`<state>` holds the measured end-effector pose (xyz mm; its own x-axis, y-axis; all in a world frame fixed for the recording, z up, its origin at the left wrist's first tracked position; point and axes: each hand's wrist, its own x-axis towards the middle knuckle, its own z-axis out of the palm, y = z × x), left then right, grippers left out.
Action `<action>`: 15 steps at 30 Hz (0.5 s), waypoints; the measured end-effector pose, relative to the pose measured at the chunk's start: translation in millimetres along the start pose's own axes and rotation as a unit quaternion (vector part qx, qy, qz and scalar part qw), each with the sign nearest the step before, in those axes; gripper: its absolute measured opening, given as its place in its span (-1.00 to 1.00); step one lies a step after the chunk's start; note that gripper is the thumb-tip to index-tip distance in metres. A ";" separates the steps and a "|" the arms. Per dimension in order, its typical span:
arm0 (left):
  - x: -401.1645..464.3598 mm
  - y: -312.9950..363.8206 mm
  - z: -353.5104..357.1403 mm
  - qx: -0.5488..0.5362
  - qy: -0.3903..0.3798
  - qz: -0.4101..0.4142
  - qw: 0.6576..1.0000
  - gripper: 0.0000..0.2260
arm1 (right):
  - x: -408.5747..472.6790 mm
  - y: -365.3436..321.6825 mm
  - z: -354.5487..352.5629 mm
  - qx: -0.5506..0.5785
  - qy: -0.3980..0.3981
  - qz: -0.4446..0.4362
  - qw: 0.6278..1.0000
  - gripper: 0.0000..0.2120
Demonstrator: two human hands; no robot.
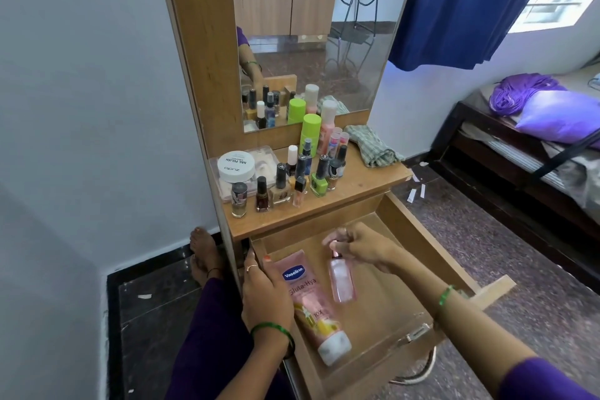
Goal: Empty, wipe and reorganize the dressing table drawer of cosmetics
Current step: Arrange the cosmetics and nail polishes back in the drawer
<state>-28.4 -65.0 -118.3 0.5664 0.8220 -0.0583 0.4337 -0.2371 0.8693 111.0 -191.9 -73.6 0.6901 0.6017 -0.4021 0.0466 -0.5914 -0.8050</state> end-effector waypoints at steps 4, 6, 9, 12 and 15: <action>0.1 -0.8 0.9 -0.004 0.002 0.003 1.000 -0.65 | 19.4 -2.2 5.7 -0.039 -0.046 0.036 0.998 -0.84; -0.3 -0.5 0.6 -0.007 0.005 0.000 1.000 -0.66 | 26.3 -2.6 8.8 -0.030 -0.047 0.048 0.997 -0.83; 0.1 -1.6 0.7 -0.007 0.004 0.000 1.000 -0.66 | 31.8 0.4 12.9 0.005 -0.019 0.046 0.999 -0.82; 2.1 -3.2 1.9 -0.005 0.004 -0.001 1.000 -0.66 | 31.5 5.8 12.6 0.043 -0.006 0.036 0.998 -0.80; 2.4 -3.3 2.7 0.000 0.007 -0.004 1.000 -0.64 | 21.2 8.4 7.7 -0.003 -0.021 0.004 1.000 -0.73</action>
<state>-26.6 -63.6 -122.7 0.5532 0.8309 -0.0588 0.4382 -0.2302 0.8689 120.5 -180.0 -92.2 0.6600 0.6189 -0.4259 0.0457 -0.5989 -0.7995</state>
